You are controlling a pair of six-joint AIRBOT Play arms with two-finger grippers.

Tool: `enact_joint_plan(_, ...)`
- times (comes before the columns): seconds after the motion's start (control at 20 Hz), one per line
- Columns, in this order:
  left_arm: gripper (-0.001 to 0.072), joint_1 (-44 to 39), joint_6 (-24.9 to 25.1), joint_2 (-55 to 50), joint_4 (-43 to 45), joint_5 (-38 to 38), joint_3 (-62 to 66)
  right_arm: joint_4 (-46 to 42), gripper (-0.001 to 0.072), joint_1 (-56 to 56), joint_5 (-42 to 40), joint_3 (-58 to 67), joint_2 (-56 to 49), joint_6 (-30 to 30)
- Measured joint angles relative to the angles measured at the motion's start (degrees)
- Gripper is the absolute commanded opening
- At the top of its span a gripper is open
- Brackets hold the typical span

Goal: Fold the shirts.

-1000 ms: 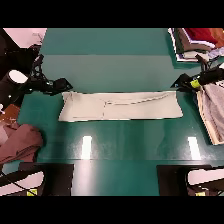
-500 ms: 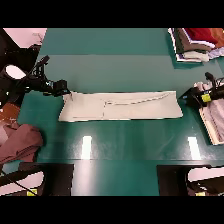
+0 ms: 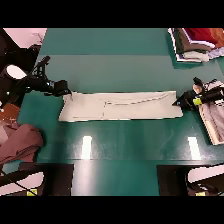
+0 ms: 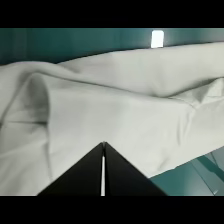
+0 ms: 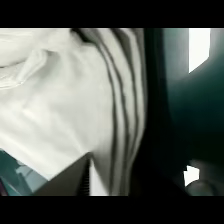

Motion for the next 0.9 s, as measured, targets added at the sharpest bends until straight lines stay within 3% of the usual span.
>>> enact_joint_plan(0.05, 0.0027, -1.38, -0.02, 0.00, -0.09, 0.90, 0.00, -0.20, 0.0016, 0.79, -0.37, 0.00, -0.04, -0.66)
enact_joint_plan(0.45, 0.0027, -15.13, -1.62, -7.34, -1.29, 7.78, 6.88, 0.66, 0.0014, 2.69, -0.11, -0.02, 6.58, -2.19)
enact_joint_plan(0.9, 0.0026, -29.49, -1.95, -25.09, -4.87, 7.61, 20.00, 12.83, 0.0013, 8.37, 1.27, 7.04, 20.15, 0.90)
